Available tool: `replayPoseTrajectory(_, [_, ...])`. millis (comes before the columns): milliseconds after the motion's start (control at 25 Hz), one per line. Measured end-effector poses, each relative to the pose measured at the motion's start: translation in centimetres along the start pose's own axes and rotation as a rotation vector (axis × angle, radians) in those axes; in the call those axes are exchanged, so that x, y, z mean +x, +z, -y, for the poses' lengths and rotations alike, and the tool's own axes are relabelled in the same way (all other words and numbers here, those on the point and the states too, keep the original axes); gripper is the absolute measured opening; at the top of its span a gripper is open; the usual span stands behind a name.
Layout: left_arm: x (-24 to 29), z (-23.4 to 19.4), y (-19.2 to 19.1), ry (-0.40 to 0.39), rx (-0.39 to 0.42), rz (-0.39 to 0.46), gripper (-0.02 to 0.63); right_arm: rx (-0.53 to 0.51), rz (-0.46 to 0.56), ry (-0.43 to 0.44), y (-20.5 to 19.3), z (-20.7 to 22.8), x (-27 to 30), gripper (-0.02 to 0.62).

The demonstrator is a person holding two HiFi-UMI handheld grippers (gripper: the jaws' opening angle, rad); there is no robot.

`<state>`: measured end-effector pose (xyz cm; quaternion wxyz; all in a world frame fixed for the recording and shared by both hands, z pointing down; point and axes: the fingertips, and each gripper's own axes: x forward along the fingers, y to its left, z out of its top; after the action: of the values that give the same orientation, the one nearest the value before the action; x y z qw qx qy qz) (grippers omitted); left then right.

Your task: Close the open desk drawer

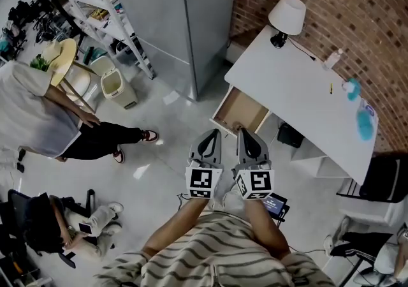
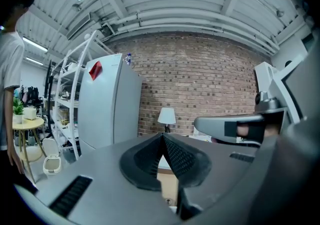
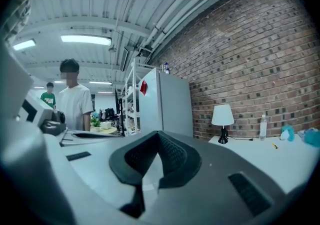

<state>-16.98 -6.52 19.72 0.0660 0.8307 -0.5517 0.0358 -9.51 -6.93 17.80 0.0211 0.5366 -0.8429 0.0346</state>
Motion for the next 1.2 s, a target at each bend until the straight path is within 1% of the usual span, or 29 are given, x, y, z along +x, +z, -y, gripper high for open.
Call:
replayPoseTrajectory(280, [3.3, 0.1, -2.2, 0.006, -0.042, -0.026, 0.006, 0.025, -0.034, 0.016, -2.1, 2.2, 2.3, 0.011])
replayPoseTrajectory(400, [5.1, 0.3, -3.4, 0.008, -0.051, -0.036, 0.006, 0.035, -0.041, 0.005, -3.2, 3.7, 3.7, 0.011])
replayPoseTrajectory(560, [6.2, 1.3, -4.5, 0.014, -0.052, -0.034, 0.006, 0.029, -0.062, -0.009, -4.7, 5.6, 4.3, 0.011])
replayPoseTrajectory(720, [7.9, 0.9, -5.8, 0.009, -0.075, -0.050, 0.006, 0.044, -0.071, -0.035, -6.1, 7.2, 5.6, 0.011])
replayPoseTrajectory(960, [10.1, 0.3, -9.0, 0.008, -0.089, -0.095, 0.006, 0.056, -0.078, -0.056, -8.7, 8.8, 6.8, 0.011])
replayPoseTrajectory(1080, [10.8, 0.0, -10.5, -0.007, -0.086, -0.114, 0.006, 0.074, -0.080, -0.072, -10.1, 9.2, 7.5, 0.010])
replayPoseTrajectory(1200, [11.9, 0.6, -12.4, -0.041, -0.095, -0.127, 0.006, 0.093, -0.093, -0.092, -11.8, 9.4, 8.1, 0.011])
